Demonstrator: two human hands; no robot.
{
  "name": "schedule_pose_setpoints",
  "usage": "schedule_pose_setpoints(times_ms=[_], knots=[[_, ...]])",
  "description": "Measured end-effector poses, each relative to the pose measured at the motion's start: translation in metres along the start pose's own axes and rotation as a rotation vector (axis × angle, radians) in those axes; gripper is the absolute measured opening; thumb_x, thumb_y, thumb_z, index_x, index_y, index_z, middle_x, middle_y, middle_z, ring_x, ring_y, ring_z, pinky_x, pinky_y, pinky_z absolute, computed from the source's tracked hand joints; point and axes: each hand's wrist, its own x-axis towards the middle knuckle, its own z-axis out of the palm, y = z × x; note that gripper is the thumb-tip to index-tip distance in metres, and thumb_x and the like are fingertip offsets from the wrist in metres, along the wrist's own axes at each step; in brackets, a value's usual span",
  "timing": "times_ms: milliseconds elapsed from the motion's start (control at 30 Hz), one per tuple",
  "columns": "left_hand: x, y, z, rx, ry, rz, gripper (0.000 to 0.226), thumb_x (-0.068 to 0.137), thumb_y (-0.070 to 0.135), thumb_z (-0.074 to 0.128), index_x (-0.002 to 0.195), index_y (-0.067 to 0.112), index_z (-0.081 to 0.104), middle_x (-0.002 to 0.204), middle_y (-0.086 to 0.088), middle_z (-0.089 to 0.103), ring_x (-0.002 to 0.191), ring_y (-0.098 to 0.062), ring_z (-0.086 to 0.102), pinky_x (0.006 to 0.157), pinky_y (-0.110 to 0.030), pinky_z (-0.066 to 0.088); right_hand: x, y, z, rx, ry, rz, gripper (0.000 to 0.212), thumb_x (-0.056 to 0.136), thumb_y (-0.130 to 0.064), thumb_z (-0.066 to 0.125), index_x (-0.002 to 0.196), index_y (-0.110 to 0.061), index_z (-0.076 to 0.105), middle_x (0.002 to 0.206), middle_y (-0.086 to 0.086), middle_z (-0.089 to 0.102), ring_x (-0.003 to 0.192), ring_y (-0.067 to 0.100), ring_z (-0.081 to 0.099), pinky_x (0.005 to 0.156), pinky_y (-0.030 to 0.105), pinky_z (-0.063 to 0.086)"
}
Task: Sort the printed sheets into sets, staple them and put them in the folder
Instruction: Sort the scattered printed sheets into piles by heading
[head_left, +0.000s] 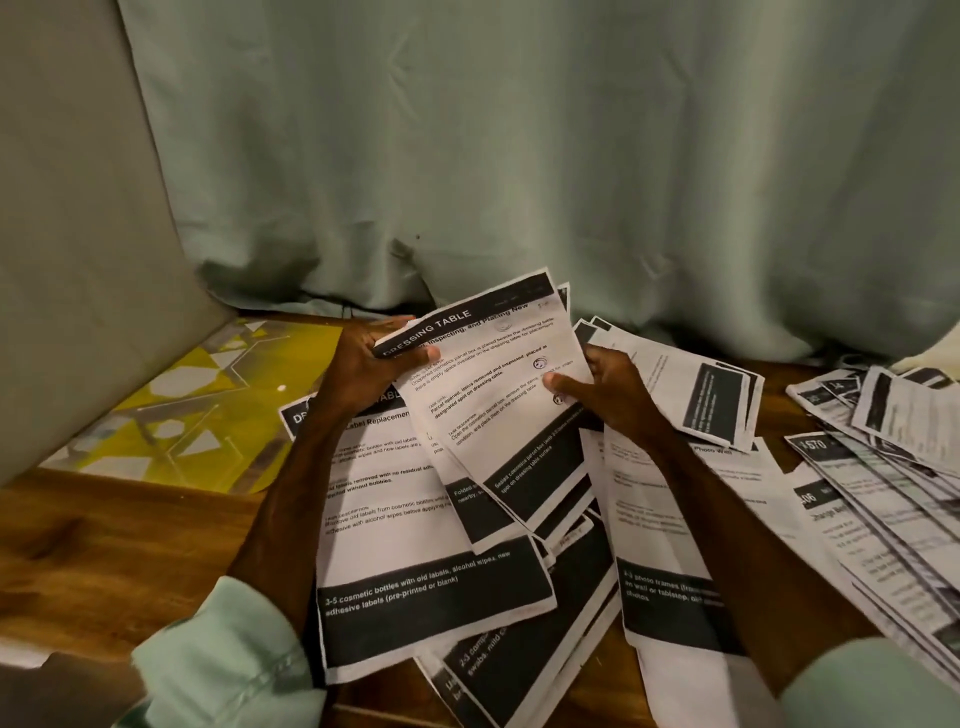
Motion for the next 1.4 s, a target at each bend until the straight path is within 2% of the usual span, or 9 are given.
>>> schedule_pose_setpoints(times_ms=[100,167,267,400,600,767,1000,1167,1400], knots=[[0.014,-0.024,0.009,0.168,0.179,0.049,0.077,0.072,0.051,0.088,0.139,0.024,0.06,0.141,0.003,0.06,0.125,0.001,0.057,0.111,-0.032,0.047,0.014,0.002,0.002,0.112,-0.01,-0.009,0.032,0.091,-0.03,0.073,0.115,-0.01,0.07,0.108,0.004,0.077,0.089,0.019,0.076,0.08,0.037,0.063],[0.016,-0.034,0.018,0.351,0.393,0.038,0.091,0.065,0.073,0.081,0.14,0.029,0.055,0.156,-0.003,0.045,0.146,-0.017,0.036,0.122,-0.046,0.028,0.016,0.004,0.005,0.174,0.034,0.001,0.03,0.092,-0.027,0.072,0.115,-0.008,0.07,0.106,0.004,0.077,0.088,0.02,0.076,0.076,0.033,0.063],[0.006,-0.037,0.033,0.368,0.49,0.114,0.096,0.069,0.068,0.08,0.148,0.026,0.046,0.165,-0.004,0.028,0.153,-0.027,0.019,0.122,-0.052,0.017,0.017,0.003,0.007,0.354,0.149,0.033,0.026,0.093,-0.022,0.071,0.116,-0.01,0.069,0.102,0.0,0.077,0.086,0.016,0.076,0.068,0.026,0.062],[-0.007,-0.027,0.049,-0.038,0.289,0.039,0.083,0.078,0.049,0.084,0.146,0.029,0.042,0.148,0.005,0.053,0.131,-0.014,0.056,0.103,-0.044,0.053,0.021,-0.007,0.007,0.39,0.235,0.019,0.029,0.093,-0.023,0.071,0.119,-0.011,0.068,0.097,-0.007,0.075,0.081,0.013,0.076,0.062,0.021,0.058],[-0.002,-0.01,0.041,-0.53,0.252,-0.153,0.062,0.089,0.018,0.075,0.143,0.024,0.047,0.118,0.004,0.073,0.105,-0.017,0.074,0.081,-0.038,0.063,0.023,-0.034,-0.003,0.493,0.321,-0.06,0.027,0.093,-0.021,0.071,0.117,-0.008,0.069,0.101,0.003,0.077,0.083,0.019,0.077,0.065,0.026,0.061],[-0.008,0.01,0.045,-0.631,0.212,-0.278,0.03,0.088,0.023,0.076,0.116,0.018,0.067,0.114,-0.013,0.076,0.099,-0.03,0.075,0.087,-0.05,0.06,0.023,-0.055,-0.007,0.649,0.456,-0.046,0.029,0.091,-0.022,0.075,0.115,-0.007,0.069,0.1,0.004,0.078,0.083,0.021,0.077,0.068,0.032,0.063],[-0.021,0.018,0.033,-1.077,-0.131,-0.327,0.06,0.098,0.055,0.047,0.128,0.008,0.069,0.132,-0.015,0.067,0.123,-0.033,0.063,0.106,-0.051,0.05,-0.007,-0.05,-0.015,0.652,0.457,0.014,0.026,0.092,-0.018,0.072,0.117,-0.01,0.067,0.096,-0.002,0.077,0.08,0.017,0.077,0.062,0.026,0.06],[-0.025,0.008,0.036,-1.054,-0.324,-0.43,0.093,0.088,0.079,0.044,0.14,0.003,0.059,0.145,-0.022,0.055,0.131,-0.042,0.054,0.114,-0.058,0.039,-0.038,-0.028,-0.02,0.556,0.428,0.066,0.027,0.093,-0.02,0.071,0.119,-0.014,0.066,0.101,-0.003,0.075,0.08,0.011,0.076,0.061,0.021,0.059],[-0.027,0.014,0.063,-0.804,-0.293,-0.497,0.037,0.096,0.024,0.061,0.131,0.01,0.063,0.124,-0.017,0.071,0.102,-0.034,0.073,0.081,-0.047,0.063,-0.066,-0.004,-0.011,0.455,0.337,0.07,0.024,0.092,-0.019,0.073,0.114,-0.013,0.069,0.097,-0.001,0.076,0.08,0.017,0.077,0.063,0.024,0.06]])
